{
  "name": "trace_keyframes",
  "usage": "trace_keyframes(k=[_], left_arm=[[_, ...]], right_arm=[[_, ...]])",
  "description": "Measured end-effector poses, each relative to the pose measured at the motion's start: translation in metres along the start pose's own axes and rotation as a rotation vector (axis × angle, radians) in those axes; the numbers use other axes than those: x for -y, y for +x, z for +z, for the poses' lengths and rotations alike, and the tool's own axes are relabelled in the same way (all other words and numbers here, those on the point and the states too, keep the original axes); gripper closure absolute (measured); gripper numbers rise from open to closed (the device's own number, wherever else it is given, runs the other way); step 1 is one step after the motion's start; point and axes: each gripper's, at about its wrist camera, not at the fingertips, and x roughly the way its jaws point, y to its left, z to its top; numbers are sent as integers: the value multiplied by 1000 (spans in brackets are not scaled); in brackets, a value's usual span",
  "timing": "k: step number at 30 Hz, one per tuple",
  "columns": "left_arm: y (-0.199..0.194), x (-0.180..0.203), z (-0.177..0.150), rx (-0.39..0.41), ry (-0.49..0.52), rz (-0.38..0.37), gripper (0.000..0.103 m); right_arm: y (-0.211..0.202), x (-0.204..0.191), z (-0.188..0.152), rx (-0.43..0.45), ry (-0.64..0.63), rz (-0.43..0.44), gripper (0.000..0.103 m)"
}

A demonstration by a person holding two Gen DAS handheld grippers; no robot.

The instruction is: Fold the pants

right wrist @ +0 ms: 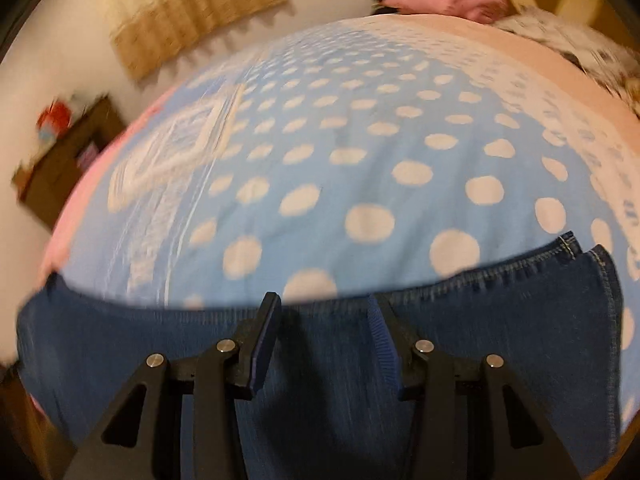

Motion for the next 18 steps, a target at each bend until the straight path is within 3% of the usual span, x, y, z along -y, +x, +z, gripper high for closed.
trace_keyframes(k=[4, 7, 11, 18], left_arm=[[-3, -62, -3, 22, -86, 54, 0], [0, -114, -10, 20, -166, 111, 0], [7, -173, -22, 17, -325, 148, 0], [34, -215, -34, -13, -523, 48, 0]], right_arm=[[-16, -14, 8, 9, 4, -74, 56], [-57, -44, -4, 141, -3, -2, 56], [-88, -98, -31, 197, -39, 67, 56], [-87, -184, -98, 126, -94, 207, 56]])
